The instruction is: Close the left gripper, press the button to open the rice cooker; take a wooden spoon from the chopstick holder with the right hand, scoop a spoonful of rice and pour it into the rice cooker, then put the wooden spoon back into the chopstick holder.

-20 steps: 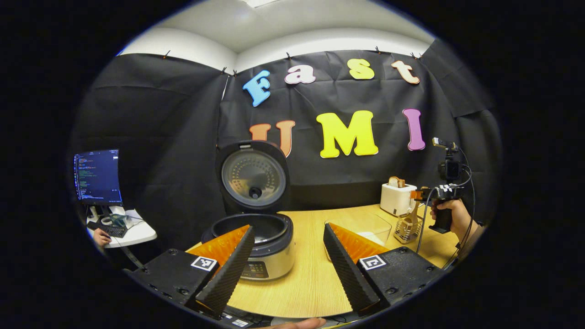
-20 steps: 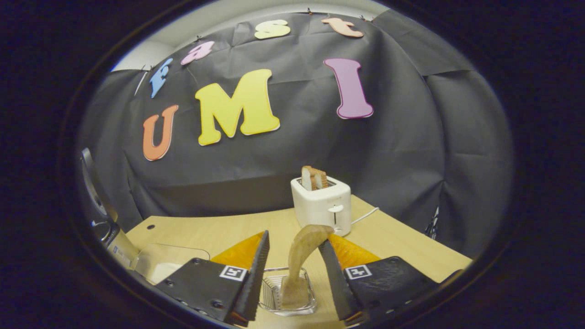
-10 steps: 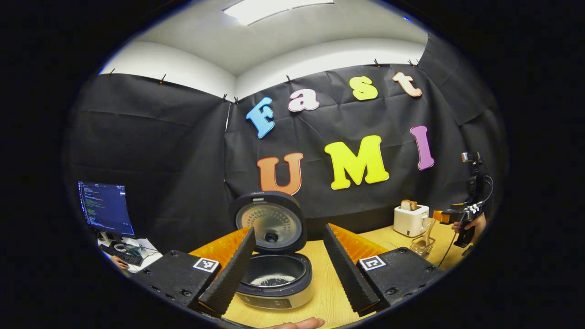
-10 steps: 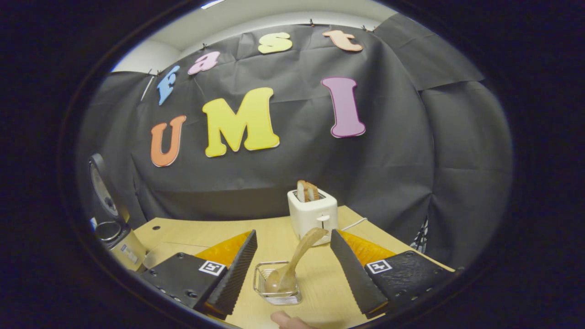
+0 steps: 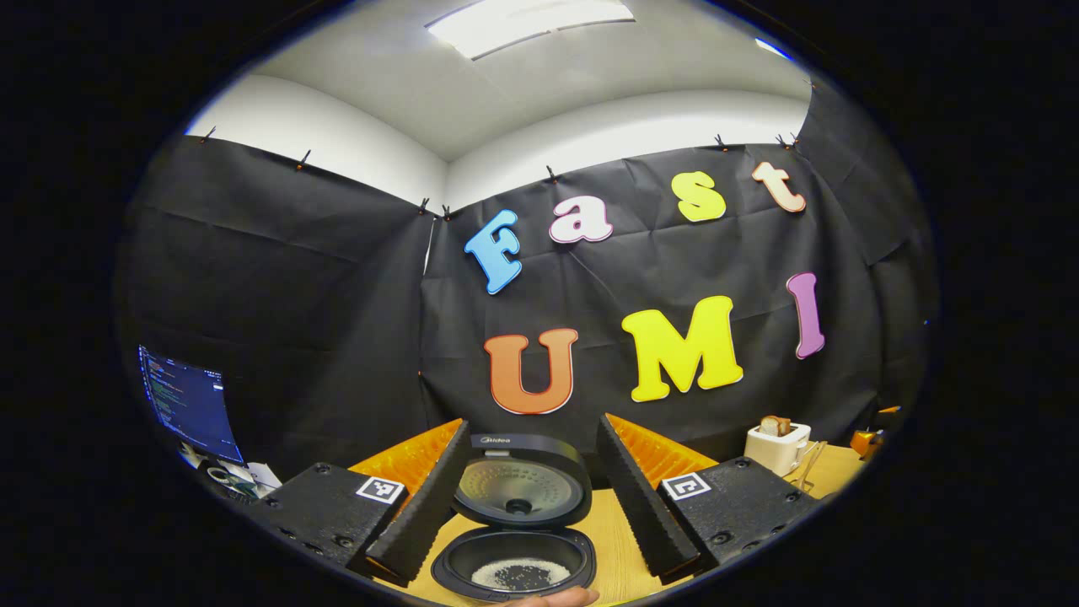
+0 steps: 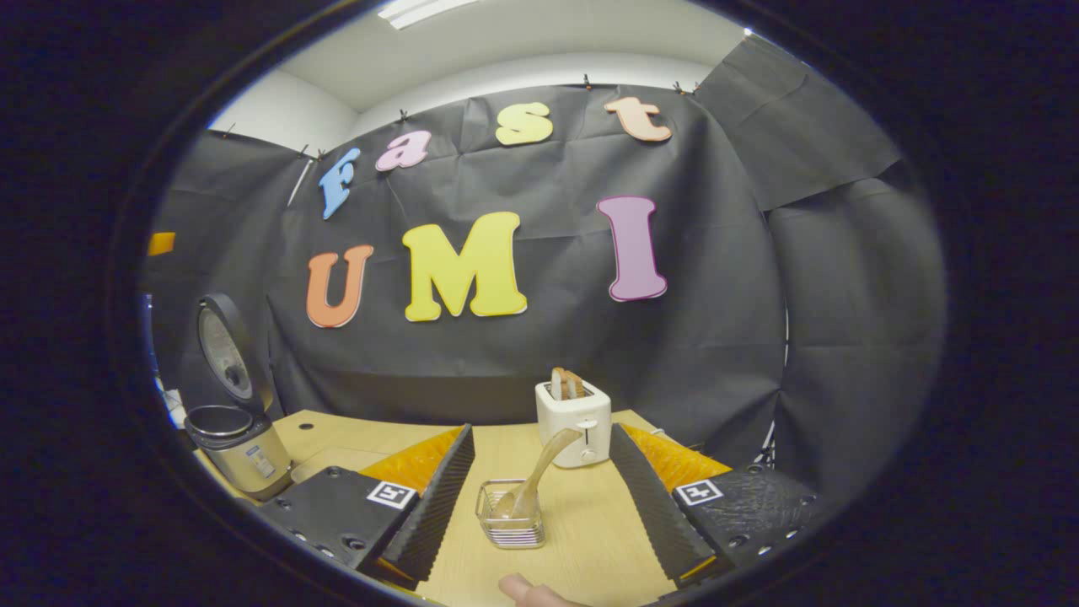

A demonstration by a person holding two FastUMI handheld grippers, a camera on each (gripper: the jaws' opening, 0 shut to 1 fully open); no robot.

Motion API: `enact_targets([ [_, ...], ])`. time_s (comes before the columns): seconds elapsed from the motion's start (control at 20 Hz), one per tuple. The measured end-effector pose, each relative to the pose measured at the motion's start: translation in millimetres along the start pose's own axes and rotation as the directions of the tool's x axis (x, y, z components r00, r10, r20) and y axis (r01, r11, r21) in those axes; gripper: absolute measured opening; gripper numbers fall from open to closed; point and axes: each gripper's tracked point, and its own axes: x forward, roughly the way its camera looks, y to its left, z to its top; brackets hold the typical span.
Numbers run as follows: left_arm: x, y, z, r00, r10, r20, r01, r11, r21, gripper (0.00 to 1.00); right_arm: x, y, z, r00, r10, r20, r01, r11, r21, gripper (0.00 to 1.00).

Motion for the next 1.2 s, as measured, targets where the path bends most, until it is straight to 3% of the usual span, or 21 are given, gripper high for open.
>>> enact_targets([
  [0.1, 28, 3, 6, 1.0, 0.001, 0.019, -0.001, 1.0, 0.007, 0.95, -9, 0, -5, 1.0, 0.011, 0.0, -0.011, 1.0, -0.005, 0.92],
  [0.15, 43, 6, 5, 1.0, 0.012, 0.017, -0.012, 1.0, 0.015, 0.95, -12, 0, -9, 1.0, 0.017, -0.001, -0.017, 1.0, -0.01, 0.96],
  [0.25, 76, 20, -6, 0.999, 0.05, -0.006, -0.05, 0.999, 0.012, 0.94, -18, 1, -17, 0.999, 0.032, -0.004, -0.032, 0.999, -0.014, 0.91],
  [0.55, 171, 34, -43, 0.994, 0.069, -0.083, -0.07, 0.998, -0.006, 0.95, -18, -1, -41, 0.998, 0.057, -0.041, -0.058, 0.998, -0.002, 0.91],
  [0.65, 188, 31, -59, 0.991, 0.05, -0.121, -0.058, 0.996, -0.061, 0.95, -17, 0, -41, 0.996, 0.074, -0.046, -0.073, 0.997, 0.008, 0.96],
  [0.7, 195, 26, -66, 0.991, 0.031, -0.134, -0.042, 0.996, -0.081, 0.95, -16, -1, -40, 0.996, 0.075, -0.043, -0.075, 0.997, 0.009, 0.91],
  [1.2, 219, 32, -120, 0.965, 0.021, -0.26, -0.035, 0.998, -0.051, 0.95, -14, 21, -35, 0.992, 0.125, -0.036, -0.125, 0.992, -0.001, 0.91],
])
